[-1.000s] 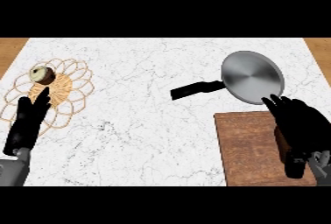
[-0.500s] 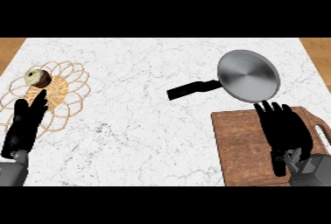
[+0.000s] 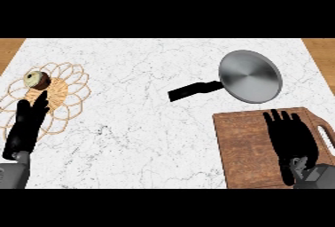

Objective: Pick the sweet potato from the cutting board and place it in the pan

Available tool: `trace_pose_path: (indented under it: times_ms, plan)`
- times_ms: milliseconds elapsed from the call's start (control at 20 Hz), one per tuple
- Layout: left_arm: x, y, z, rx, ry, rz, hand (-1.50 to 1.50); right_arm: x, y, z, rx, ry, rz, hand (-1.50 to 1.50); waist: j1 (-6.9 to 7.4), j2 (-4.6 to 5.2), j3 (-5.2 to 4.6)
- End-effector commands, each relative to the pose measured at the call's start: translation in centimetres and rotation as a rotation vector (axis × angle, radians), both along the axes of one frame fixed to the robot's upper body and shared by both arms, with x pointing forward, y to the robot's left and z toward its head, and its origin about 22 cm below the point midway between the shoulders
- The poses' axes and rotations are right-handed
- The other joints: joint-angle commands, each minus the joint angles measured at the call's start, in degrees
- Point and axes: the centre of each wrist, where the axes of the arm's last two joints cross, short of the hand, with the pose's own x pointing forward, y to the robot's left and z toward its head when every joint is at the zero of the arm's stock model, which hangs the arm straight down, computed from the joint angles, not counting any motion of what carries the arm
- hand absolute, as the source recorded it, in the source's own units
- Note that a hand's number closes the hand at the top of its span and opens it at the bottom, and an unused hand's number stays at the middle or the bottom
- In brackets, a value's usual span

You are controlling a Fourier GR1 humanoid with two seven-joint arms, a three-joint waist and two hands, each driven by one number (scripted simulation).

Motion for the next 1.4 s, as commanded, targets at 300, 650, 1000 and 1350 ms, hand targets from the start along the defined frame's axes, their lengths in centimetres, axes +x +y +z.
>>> trace_pose_path:
  times_ms: [300, 650, 1000, 1350]
  plan:
    - [0.4, 0.5, -1.1, -0.017, -0.011, 0.015, 0.00, 1.4, 0.0, -1.3, -0.013, 0.013, -0.014, -1.50, -0.02, 0.03, -0.01]
    - [0.9, 1.4, 1.8, 0.006, -0.003, 0.016, 0.00, 2.1, -1.5, -2.8, -0.003, 0.024, -0.030, -1.50, 0.03, 0.00, 0.00]
    - [1.5, -1.0, -1.0, 0.001, -0.018, -0.006, 0.00, 2.7, -4.0, -3.8, -0.064, 0.040, -0.064, -1.50, -0.14, 0.08, -0.01]
    - [-0.1, -0.6, 0.1, 0.003, -0.002, 0.014, 0.00, 2.3, -4.1, -5.9, -0.152, 0.008, 0.086, 1.50, 0.16, 0.05, 0.01]
